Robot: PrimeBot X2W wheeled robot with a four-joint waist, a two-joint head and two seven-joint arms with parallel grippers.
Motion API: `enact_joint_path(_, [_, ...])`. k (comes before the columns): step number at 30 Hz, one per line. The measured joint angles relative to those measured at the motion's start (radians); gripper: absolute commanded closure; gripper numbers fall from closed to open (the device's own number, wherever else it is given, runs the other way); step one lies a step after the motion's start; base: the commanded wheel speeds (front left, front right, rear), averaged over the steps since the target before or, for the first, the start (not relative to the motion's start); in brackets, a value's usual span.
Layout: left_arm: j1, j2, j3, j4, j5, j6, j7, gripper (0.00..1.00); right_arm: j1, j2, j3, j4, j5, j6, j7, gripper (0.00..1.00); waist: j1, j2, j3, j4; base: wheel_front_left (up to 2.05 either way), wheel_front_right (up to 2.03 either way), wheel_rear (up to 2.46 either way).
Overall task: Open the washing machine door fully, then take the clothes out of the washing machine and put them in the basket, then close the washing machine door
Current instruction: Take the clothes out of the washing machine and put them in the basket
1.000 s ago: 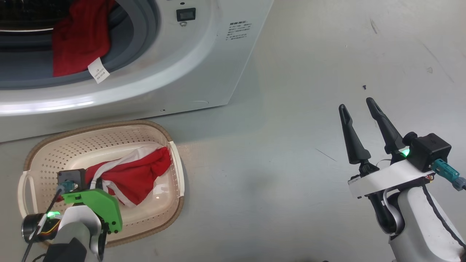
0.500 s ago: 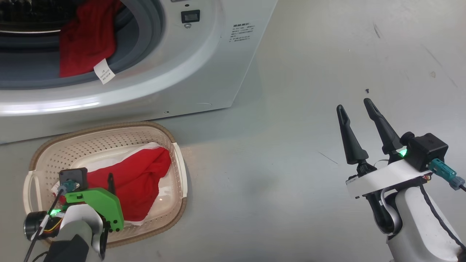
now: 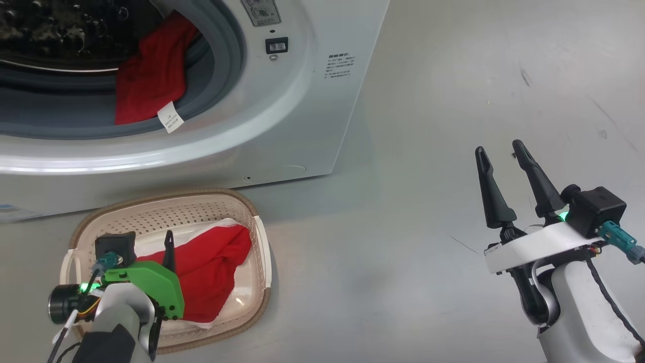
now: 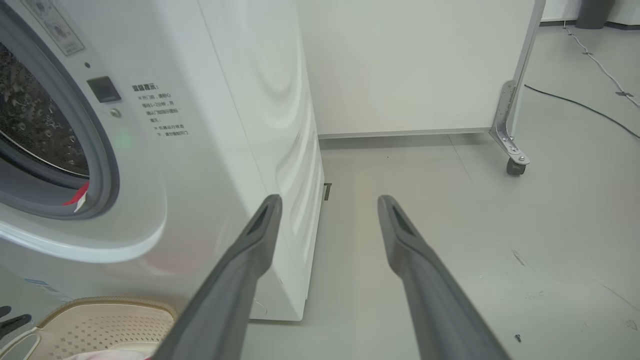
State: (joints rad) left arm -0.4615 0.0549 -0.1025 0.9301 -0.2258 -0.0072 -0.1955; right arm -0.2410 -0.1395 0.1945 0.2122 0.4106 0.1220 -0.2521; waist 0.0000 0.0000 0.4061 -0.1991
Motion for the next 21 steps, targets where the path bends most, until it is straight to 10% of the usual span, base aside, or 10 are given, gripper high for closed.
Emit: enact_joint_path(21, [0.031,-0.012,-0.03,-0.114,-0.002,-0.06,-0.053,0.0,0.076,0.012,-0.036,0.022,-0.016,0.0,0.0,0.0,0.0,0.0,-0.176,0.095,0.0,0.0,0.0])
